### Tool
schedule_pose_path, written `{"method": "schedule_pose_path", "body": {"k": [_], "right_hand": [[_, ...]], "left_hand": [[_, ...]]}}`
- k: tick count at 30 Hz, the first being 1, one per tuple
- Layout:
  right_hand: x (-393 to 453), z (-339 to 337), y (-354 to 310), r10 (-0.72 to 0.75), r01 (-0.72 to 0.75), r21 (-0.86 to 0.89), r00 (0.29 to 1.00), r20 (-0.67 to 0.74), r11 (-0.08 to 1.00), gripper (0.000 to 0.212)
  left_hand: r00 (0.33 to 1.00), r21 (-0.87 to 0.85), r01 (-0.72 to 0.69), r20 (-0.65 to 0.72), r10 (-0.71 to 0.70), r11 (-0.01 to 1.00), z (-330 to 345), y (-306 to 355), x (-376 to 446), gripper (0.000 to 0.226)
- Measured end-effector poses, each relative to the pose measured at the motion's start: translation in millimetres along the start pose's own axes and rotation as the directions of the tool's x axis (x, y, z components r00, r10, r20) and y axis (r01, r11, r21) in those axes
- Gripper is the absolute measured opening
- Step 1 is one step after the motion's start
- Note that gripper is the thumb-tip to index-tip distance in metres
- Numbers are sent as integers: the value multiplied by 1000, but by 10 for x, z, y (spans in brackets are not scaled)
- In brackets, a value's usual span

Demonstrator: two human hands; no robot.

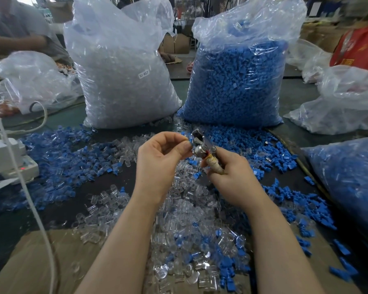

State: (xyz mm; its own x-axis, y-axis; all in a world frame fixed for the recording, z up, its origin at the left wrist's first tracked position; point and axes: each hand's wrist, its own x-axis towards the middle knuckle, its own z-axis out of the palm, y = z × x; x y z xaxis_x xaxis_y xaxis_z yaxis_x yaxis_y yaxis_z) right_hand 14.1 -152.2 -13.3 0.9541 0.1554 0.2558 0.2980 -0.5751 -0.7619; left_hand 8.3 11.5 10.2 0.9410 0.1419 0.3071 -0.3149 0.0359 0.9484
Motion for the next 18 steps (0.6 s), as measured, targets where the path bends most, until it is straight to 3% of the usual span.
{"method": "schedule_pose_path", "body": {"k": [9,14,18], "right_hand": [[-13,23,-18,-15,13,-53,999,-30,998,16],[1,36,-1,-14,10,-82,999,-42,997,14],[-2,27,44,-6,-7,-96,991,-130,995,7]], "left_hand": [[1000,7,8,-11,-8,1000,0,-3,-5,13],[996,-8,87,-33,-87,996,-4,19,-1,11],[972,162,170,-189,-139,972,-244,31,58,10]]}}
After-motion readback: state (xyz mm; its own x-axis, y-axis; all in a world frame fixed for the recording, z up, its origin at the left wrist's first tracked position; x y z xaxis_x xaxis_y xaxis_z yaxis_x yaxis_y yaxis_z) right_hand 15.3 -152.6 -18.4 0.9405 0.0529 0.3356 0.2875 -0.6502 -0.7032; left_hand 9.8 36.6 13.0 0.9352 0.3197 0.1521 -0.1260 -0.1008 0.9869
